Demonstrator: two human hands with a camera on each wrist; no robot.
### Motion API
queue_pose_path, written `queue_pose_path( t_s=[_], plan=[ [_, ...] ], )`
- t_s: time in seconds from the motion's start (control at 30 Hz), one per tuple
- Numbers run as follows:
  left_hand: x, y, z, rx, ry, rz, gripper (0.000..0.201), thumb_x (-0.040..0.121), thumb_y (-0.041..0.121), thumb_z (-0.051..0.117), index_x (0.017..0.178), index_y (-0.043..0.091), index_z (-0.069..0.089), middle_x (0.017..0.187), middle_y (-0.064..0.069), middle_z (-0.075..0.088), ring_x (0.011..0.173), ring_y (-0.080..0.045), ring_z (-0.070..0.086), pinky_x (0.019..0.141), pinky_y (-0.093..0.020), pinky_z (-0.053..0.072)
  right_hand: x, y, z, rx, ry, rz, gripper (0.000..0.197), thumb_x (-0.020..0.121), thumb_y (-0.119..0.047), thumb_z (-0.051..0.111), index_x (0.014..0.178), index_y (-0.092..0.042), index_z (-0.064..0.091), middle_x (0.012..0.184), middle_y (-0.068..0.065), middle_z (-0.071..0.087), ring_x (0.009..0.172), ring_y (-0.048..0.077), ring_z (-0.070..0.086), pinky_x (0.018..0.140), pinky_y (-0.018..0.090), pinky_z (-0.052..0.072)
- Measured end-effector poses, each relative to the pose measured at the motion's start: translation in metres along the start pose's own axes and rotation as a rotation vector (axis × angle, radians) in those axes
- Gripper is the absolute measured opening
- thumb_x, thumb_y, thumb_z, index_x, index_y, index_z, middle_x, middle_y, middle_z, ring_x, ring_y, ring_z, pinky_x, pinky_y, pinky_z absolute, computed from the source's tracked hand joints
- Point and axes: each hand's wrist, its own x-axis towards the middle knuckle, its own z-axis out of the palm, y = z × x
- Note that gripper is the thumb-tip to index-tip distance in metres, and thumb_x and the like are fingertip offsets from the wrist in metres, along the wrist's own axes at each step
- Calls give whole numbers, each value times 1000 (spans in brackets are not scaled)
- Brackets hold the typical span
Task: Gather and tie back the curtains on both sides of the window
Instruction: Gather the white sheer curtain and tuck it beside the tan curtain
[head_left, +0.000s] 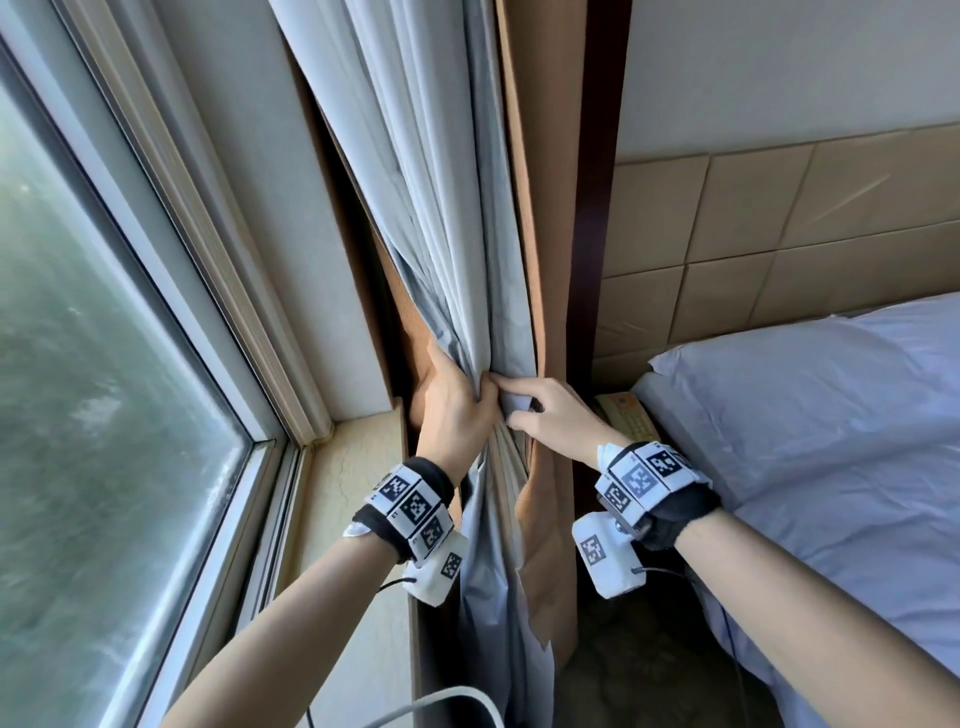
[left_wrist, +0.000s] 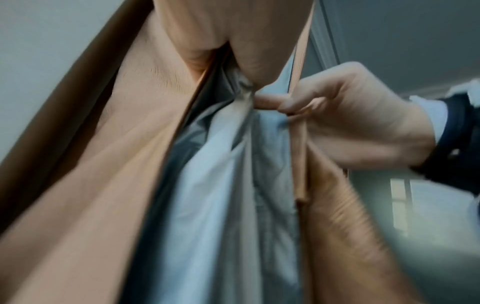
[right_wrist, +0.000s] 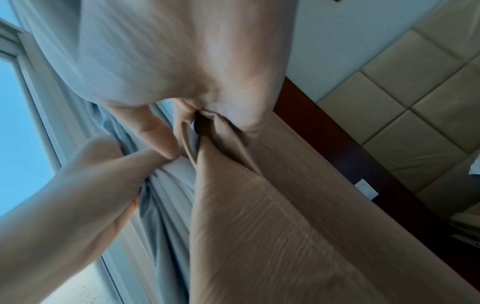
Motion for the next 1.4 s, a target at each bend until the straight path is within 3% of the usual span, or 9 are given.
queue_pose_path(
  t_s=[0.13, 0.23, 0.37, 0.57, 0.67, 0.77, 0.87, 1.17, 1.4],
  plan=[
    [-4, -9, -12, 75, -97, 227, 90, 95, 12, 52, 146, 38, -17, 148, -8, 35, 128, -19, 45, 100, -21, 37, -6, 13, 0, -9, 58, -37, 60, 87, -2, 46, 131, -43, 56, 138, -18, 54, 120, 31, 56, 104, 47, 44],
    [-4, -13, -26, 250, -132, 471, 73, 97, 6, 49, 147, 38, 7, 145, -22, 36, 126, -31, 46, 97, -23, 39, -6, 21, -5, 13, 93, -90, 55, 93, 2, 47, 133, -34, 57, 137, -18, 54, 118, -9, 53, 107, 24, 42],
    [1, -20, -30, 248, -160, 368, 59, 89, -5, 46, 138, 28, 51, 140, -18, 41, 125, -32, 48, 102, -15, 32, -12, 31, -13, -71, 295, -116, 66, 92, 1, 47, 143, -40, 43, 107, -11, 70, 44, 1, 42, 57, 9, 41],
    [5, -12, -23, 215, -102, 121, 47, 86, 5, 50, 128, 23, 62, 127, -16, 55, 117, -25, 50, 97, -2, 24, -30, 46, -5, -116, 719, -195, 83, 92, -8, 60, 151, -42, 13, 111, 5, 67, 81, 19, 62, 71, 19, 48],
    [6, -7, -17, 155, 3, 64, 31, 85, 28, 66, 116, 24, 70, 117, -6, 67, 115, -18, 58, 104, -13, 34, -31, 51, -1, -9, 839, -113, 81, 90, -15, 66, 153, -30, 16, 62, 7, 55, 53, 19, 50, 51, 14, 42],
    [12, -4, -14, 138, 13, 43, 25, 84, 20, 70, 108, 21, 74, 111, -1, 71, 112, -17, 63, 103, -21, 41, -24, 47, -3, -42, 657, 23, 20, 90, -29, 67, 94, -9, 65, 58, -4, 51, 50, 8, 47, 59, 26, 47],
    [14, 1, -10, 179, -79, 157, 31, 83, 5, 56, 103, 20, 76, 101, -8, 73, 102, -29, 65, 90, -31, 52, -13, 48, -8, 36, 259, 90, 46, 89, -35, 68, 59, -10, 46, 50, -6, 41, 41, 1, 39, 48, 17, 32],
    [15, 25, -2, 166, -252, 116, 56, 76, 74, 56, 55, 22, 55, 61, 10, 59, 72, -8, 56, 68, -24, 46, 5, 51, -14, -200, -283, 170, 50, 79, -33, 77, 119, -12, 55, 113, 5, 63, 105, 19, 61, 93, 32, 49],
    [22, 29, -1, 202, -112, -6, 47, 83, 25, 56, 47, 14, 29, 42, 7, 34, 41, -11, 33, 50, -26, 32, -19, 63, -3, -251, -229, 189, 105, 70, -51, 76, 153, -37, 13, 157, -4, 29, 144, 15, 28, 118, 36, 26]
  ],
)
